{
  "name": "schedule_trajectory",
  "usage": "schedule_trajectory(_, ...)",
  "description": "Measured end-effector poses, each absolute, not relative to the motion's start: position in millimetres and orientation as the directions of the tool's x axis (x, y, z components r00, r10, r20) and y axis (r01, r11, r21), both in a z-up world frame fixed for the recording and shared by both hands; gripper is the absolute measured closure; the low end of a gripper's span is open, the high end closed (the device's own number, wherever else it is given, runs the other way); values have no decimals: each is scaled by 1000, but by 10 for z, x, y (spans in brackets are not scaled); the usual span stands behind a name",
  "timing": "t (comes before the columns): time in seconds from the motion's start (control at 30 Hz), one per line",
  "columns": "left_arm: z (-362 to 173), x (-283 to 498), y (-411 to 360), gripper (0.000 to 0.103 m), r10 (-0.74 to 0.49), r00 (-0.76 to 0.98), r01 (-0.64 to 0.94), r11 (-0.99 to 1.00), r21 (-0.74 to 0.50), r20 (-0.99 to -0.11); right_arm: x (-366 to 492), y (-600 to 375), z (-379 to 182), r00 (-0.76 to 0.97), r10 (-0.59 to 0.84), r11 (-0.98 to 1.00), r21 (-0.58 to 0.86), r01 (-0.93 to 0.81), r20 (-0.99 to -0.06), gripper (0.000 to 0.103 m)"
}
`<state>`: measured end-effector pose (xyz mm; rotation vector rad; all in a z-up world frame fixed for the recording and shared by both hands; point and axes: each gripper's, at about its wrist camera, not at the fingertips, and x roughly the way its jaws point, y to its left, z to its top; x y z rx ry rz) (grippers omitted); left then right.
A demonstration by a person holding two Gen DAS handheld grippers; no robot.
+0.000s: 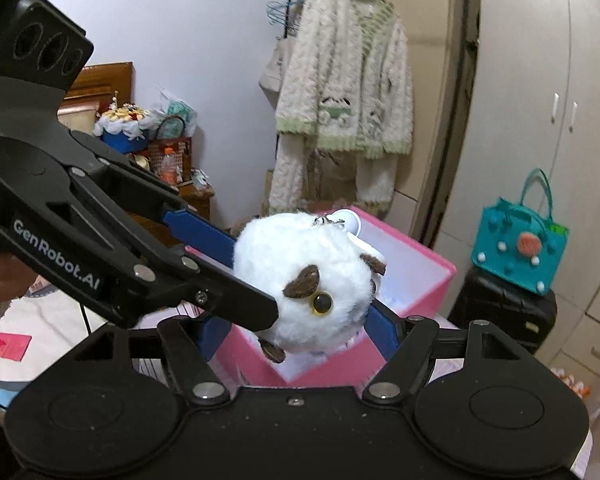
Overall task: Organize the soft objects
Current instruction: 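Lower the white plush into the pink box and open the left tool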
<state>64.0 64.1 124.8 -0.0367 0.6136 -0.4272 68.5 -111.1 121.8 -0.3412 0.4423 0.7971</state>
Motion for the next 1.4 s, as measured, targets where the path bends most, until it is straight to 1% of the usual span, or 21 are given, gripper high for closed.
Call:
schedule_trajectory(0.1, 1329, 696, 773, 48, -382, 747, 357, 921, -156, -545, 784, -1002, 1289, 606, 619, 636, -133, -760, -500, 29)
schedule_trajectory(0.2, 1384, 828, 914, 48, -373, 744, 335, 926, -173, -555, 943, -886, 1333, 580, 626, 619, -120, -776, -520, 32)
schedule_trajectory(0.37, 1349, 1137, 1148, 47, -356, 721, 275, 934, -226, -594, 1279, -712, 1297, 505, 643, 600, -32, -799, -576, 35)
schedule_trajectory(0.53, 1191, 1478, 1341, 46, -331, 672, 204, 943, -263, -663, 1617, -557, 1075, 421, 648, 592, 72, -803, -634, 37)
schedule_trajectory(0.73, 856, 1807, 1505, 46, -321, 570, 130, 944, -302, -756, 1864, -431, 676, 322, 643, 595, 190, -781, -694, 38)
schedule_trajectory(0.93, 700, 1874, 1519, 50, -298, 534, 121, 953, -278, -791, 1972, -364, 501, 250, 643, 581, 249, -775, -724, 39)
schedule_trajectory(1.07, 679, 1923, 1543, 50, -290, 507, 120, 956, -267, -811, 2003, -308, 456, 233, 635, 574, 247, -781, -737, 40)
schedule_trajectory(1.17, 672, 1942, 1541, 51, -245, 504, 116, 969, -216, -828, 2051, -279, 423, 226, 626, 580, 252, -775, -747, 41)
schedule_trajectory(1.23, 684, 1925, 1538, 50, -207, 526, 112, 978, -174, -825, 2108, -270, 401, 210, 630, 585, 278, -762, -748, 41)
schedule_trajectory(1.33, 692, 1905, 1543, 51, -209, 537, 117, 978, -173, -817, 2162, -252, 367, 170, 650, 578, 338, -743, -740, 40)
schedule_trajectory(1.4, 696, 1884, 1543, 51, -207, 544, 114, 978, -173, -813, 2139, -246, 369, 170, 653, 571, 333, -751, -738, 41)
